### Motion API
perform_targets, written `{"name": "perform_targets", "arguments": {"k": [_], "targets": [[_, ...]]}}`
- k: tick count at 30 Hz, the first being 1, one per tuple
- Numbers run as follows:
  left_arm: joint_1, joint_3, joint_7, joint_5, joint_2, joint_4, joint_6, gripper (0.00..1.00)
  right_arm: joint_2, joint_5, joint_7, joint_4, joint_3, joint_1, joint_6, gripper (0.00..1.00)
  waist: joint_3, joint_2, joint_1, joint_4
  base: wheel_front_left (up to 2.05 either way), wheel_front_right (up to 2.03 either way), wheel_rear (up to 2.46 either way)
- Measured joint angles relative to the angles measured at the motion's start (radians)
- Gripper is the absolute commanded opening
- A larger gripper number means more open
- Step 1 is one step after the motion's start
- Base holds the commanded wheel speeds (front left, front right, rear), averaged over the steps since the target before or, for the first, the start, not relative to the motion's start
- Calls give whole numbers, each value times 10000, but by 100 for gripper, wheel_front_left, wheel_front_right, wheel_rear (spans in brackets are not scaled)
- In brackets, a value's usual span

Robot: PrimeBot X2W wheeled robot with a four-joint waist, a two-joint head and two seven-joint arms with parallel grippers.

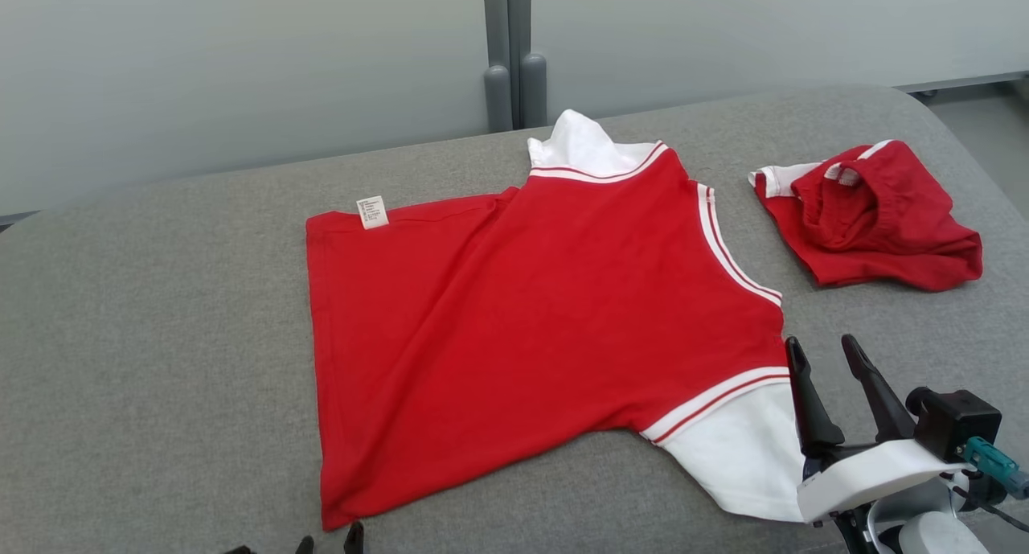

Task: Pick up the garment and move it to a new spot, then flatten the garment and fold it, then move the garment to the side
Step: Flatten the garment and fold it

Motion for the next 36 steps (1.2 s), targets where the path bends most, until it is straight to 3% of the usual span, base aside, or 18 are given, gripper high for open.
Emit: {"name": "perform_targets", "arguments": {"k": [4, 5, 7, 10, 12, 20, 30, 32, 34, 36], "targets": [[-329, 102, -2, -48, -29, 213, 0, 99, -2, 4, 0, 150, -12, -2, 94, 100, 120, 0, 0, -159, 0, 0, 0], [-401, 115, -2, -50, -33, 249, 0, 87, -2, 21, 0, 242, -4, 3, 111, 100, 156, 0, 0, -197, 0, 0, 0], [-529, 111, -2, -50, -48, 307, -13, 50, 2, 82, 4, 462, 23, 80, 205, 100, 230, 0, 0, -264, 0, 0, 0], [-681, 102, -10, -77, -82, 408, -88, 31, 63, 529, 282, 1016, 138, 595, 428, 100, 353, 0, 0, -342, 0, 0, 0], [-808, 81, -12, -94, -109, 512, -92, 2, 75, 725, 476, 1417, 178, 1052, 518, 100, 439, 0, 0, -363, 0, 0, 0], [-1022, 82, -157, -121, -146, 583, -190, 0, 163, 1214, 709, 2094, 228, 1488, 763, 100, 721, 0, 0, -384, 0, 0, 0], [-1340, -23, -332, -117, -159, 602, -313, 0, 407, 1609, 721, 2892, 98, 970, 924, 100, 799, 0, 0, -260, 0, 0, 0], [-1383, -58, -336, -115, -161, 621, -351, 0, 460, 1749, 725, 3068, 90, 826, 959, 79, 809, 0, 0, -192, 0, 0, 0], [-1399, -63, -368, -113, -163, 644, -351, 0, 487, 1785, 727, 3219, 105, 691, 968, 49, 815, 0, 0, -124, 0, 0, 0], [-1405, -54, -414, -113, -163, 679, -351, 0, 485, 1787, 769, 3398, 161, 551, 988, 40, 821, 0, 0, -65, 0, 0, 0]]}}
